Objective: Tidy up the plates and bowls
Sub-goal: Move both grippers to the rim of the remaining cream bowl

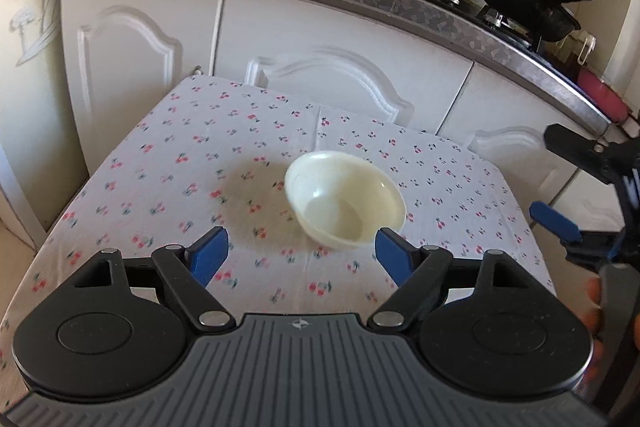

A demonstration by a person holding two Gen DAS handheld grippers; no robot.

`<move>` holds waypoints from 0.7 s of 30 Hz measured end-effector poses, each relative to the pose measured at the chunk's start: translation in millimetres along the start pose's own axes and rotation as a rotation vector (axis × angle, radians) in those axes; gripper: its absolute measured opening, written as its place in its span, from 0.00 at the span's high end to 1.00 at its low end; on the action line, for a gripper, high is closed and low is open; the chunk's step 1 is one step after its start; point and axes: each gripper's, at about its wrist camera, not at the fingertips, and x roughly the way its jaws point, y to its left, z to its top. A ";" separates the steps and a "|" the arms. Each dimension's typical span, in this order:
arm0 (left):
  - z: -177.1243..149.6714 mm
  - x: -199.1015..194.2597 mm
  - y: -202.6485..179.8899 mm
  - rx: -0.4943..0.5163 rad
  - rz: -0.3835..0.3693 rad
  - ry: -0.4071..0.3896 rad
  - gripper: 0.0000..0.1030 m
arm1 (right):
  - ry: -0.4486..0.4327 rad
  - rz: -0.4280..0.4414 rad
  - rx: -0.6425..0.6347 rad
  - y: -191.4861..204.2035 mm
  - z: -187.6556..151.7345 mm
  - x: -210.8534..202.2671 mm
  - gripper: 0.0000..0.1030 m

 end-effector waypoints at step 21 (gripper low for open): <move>18.6 99.9 -7.6 -0.018 0.105 0.092 0.40 | 0.141 0.025 0.163 -54.1 10.5 35.8 0.00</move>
